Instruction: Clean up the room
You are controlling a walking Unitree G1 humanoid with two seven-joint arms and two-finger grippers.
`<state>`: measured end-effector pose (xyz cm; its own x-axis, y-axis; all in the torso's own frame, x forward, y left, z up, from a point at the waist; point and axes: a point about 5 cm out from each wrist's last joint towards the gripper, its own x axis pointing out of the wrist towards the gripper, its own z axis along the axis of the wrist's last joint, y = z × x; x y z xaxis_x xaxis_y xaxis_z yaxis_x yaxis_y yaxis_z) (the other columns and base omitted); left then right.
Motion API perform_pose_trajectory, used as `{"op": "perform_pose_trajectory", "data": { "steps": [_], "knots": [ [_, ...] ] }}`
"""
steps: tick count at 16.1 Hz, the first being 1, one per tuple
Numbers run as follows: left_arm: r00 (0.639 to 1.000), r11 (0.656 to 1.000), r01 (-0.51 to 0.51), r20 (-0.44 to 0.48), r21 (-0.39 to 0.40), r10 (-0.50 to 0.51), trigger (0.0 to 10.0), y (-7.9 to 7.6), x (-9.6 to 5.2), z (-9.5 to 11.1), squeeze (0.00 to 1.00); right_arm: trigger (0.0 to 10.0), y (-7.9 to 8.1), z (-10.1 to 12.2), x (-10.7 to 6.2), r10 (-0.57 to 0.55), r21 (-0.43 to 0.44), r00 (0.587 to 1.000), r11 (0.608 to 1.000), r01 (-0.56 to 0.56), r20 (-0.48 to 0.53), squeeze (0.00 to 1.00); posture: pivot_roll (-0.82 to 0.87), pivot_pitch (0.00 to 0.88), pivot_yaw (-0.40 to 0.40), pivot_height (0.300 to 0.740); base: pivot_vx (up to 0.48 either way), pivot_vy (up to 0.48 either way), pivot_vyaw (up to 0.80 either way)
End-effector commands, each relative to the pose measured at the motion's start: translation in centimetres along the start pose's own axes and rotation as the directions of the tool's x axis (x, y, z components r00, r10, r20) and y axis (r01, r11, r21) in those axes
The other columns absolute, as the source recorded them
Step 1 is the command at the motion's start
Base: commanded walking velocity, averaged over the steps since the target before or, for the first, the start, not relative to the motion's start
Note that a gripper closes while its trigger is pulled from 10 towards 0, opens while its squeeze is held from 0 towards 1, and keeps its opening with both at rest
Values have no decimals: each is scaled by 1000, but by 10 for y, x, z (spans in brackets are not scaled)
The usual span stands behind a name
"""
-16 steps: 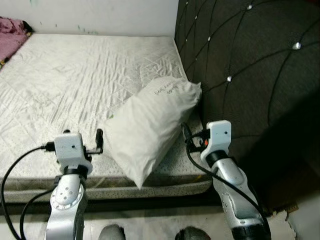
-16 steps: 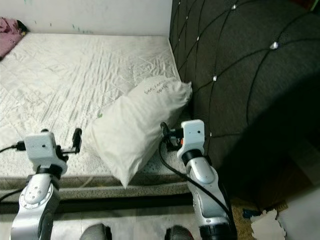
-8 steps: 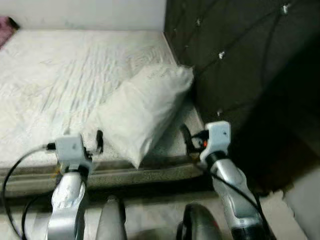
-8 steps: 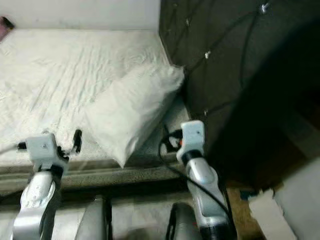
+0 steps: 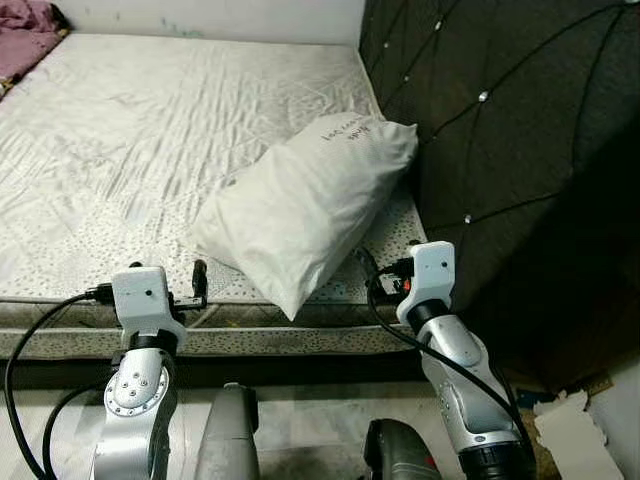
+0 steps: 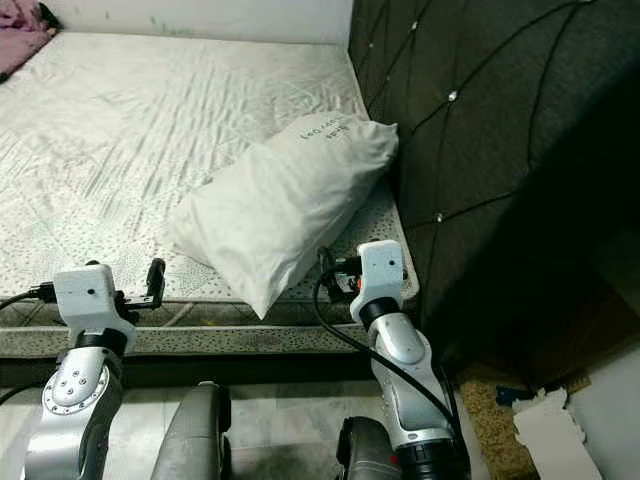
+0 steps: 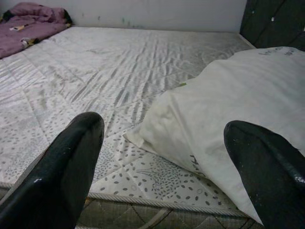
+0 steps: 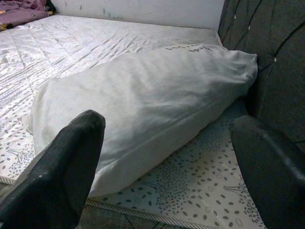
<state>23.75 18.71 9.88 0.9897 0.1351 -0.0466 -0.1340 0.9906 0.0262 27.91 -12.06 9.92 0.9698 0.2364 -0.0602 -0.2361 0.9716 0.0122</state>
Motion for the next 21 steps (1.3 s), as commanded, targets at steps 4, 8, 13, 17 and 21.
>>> {"op": "perform_pose_trajectory", "data": {
  "steps": [4,8,13,17,21],
  "knots": [
    [1000,1000,23,11,-14,-23,10000,-3,1,3,0,10000,0,1,1,14,-9,1000,1000,-13,1,0,51,36,-27,640,412,0,0],
    [1000,999,31,5,-16,-31,10000,-4,1,2,0,10000,2,1,1,35,-22,999,999,-35,2,0,48,40,-27,640,480,0,0],
    [999,999,30,-11,-19,-30,10000,-5,2,0,0,10000,1,1,1,37,-11,999,999,-37,6,0,46,41,-29,596,378,0,180],
    [999,999,28,-16,-24,-28,10000,-6,4,-1,0,10000,1,1,2,35,-14,999,999,-35,1,0,45,40,-31,591,0,0,0],
    [1000,999,24,-13,-27,-25,10000,-6,5,0,0,10000,1,1,3,43,-19,999,999,-43,-1,0,46,36,-33,571,0,0,0]
  ]
}}
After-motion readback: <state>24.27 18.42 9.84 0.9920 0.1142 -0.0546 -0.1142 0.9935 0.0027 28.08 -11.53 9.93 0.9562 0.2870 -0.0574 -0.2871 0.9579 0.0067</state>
